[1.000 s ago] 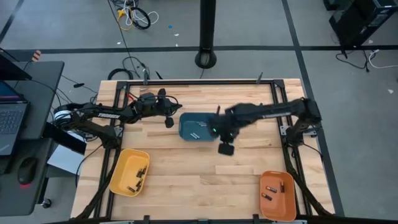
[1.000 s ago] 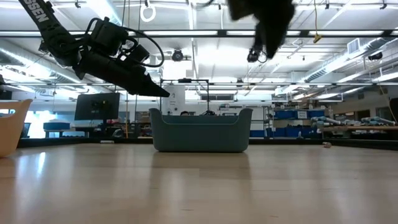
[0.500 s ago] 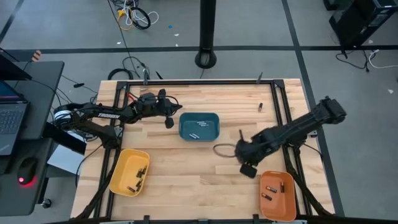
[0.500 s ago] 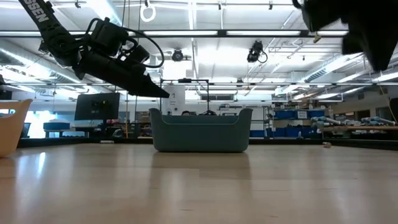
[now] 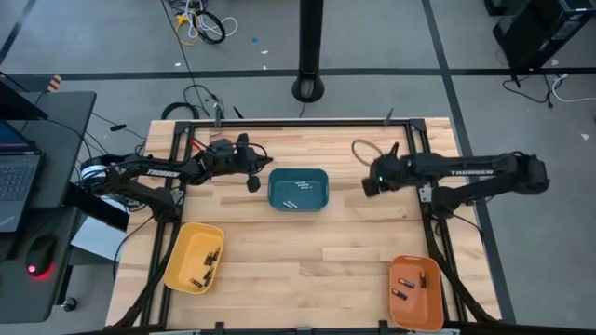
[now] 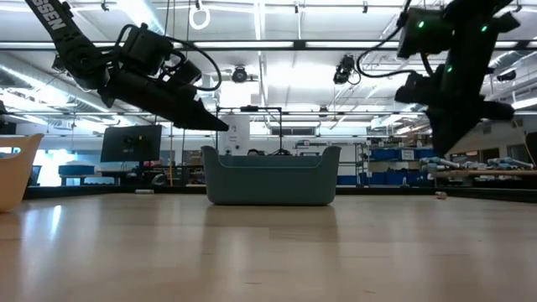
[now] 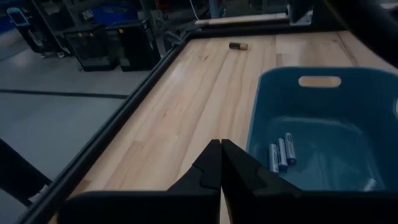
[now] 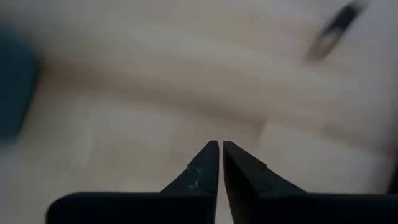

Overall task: Sort batteries
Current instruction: Put the large black battery into the orange bin, then put the silver battery into the blue bin

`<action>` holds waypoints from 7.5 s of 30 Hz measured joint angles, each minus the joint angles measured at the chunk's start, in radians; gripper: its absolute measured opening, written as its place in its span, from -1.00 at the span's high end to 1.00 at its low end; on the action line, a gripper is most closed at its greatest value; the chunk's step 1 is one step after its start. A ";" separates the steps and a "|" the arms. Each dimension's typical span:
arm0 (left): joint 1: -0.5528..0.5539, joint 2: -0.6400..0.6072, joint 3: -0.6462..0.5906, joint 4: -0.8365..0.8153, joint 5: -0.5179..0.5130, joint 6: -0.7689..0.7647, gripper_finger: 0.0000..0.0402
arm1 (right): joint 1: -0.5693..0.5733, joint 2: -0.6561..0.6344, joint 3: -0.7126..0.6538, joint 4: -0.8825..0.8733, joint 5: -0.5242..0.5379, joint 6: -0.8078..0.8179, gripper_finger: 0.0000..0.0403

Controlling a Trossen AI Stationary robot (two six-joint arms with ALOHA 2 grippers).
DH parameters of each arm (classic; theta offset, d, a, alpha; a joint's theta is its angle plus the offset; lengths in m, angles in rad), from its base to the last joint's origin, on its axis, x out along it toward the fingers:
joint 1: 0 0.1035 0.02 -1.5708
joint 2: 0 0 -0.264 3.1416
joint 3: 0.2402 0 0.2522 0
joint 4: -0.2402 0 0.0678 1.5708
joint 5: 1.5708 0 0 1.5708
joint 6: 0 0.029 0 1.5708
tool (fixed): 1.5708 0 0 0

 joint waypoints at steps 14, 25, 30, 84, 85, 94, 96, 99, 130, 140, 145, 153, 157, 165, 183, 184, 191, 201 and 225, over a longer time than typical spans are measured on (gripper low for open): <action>0.000 0.000 0.000 0.042 0.001 0.010 0.95 | -0.275 0.149 -0.029 0.084 0.238 0.063 0.42; 0.000 0.000 0.000 0.043 0.001 0.031 0.95 | -0.388 0.375 -0.029 0.242 0.278 0.014 0.23; 0.000 0.000 0.000 0.043 0.001 0.031 0.95 | -0.442 0.456 -0.029 0.295 0.277 -0.009 0.24; 0.000 0.000 0.000 0.038 0.001 0.032 0.95 | 0.858 0.175 0.417 -0.080 -0.396 0.682 0.74; 0.000 0.000 0.000 0.038 0.001 0.032 0.95 | 0.888 0.176 0.417 -0.089 -0.399 0.734 0.74; 0.000 0.000 0.000 0.038 0.001 0.031 0.95 | 0.985 0.223 0.378 -0.276 -0.420 0.802 0.74; 0.000 0.000 0.000 0.038 0.001 0.031 0.95 | 0.981 0.220 0.338 -0.219 -0.425 0.784 0.74; 0.000 0.000 0.000 0.038 0.001 0.030 0.95 | 0.980 0.207 0.265 -0.107 -0.442 0.775 0.74; 0.000 0.000 0.000 0.038 0.000 0.025 0.95 | 0.853 0.197 -0.017 0.156 -0.529 0.553 0.39; 0.000 0.000 0.000 0.038 0.000 0.018 0.95 | 0.853 0.197 0.154 0.032 -0.491 0.529 0.23; 0.000 0.000 0.000 0.038 0.001 0.018 0.95 | 0.847 0.247 0.180 0.089 -0.505 0.461 0.71; 0.000 0.000 0.000 0.038 0.000 0.018 0.95 | 0.823 0.420 0.180 0.284 -0.607 0.297 0.87; 0.000 0.000 0.000 0.038 0.000 0.018 0.95 | 0.821 0.456 0.181 0.290 -0.657 0.269 0.95; 0.000 0.000 0.000 0.037 0.000 0.018 0.95 | 0.819 0.393 0.327 -0.092 -0.594 0.222 0.95; 0.000 0.000 0.000 0.034 0.001 0.016 0.95 | 0.708 0.339 0.205 -0.216 -0.448 0.232 0.96; 0.000 0.000 0.000 0.034 0.001 0.016 0.95 | 0.708 0.339 0.205 -0.212 -0.432 0.220 0.96; 0.000 0.000 0.000 0.035 0.000 0.015 0.95 | 0.711 0.339 0.221 -0.169 -0.397 0.155 0.96; 0.000 0.000 0.000 0.062 -0.026 -0.008 0.95 | 0.716 0.338 0.447 -0.315 -0.208 0.002 0.96; 0.227 -0.013 0.442 -1.187 -0.322 -0.050 0.95 | -0.030 0.236 0.169 0.881 -0.425 -1.312 0.97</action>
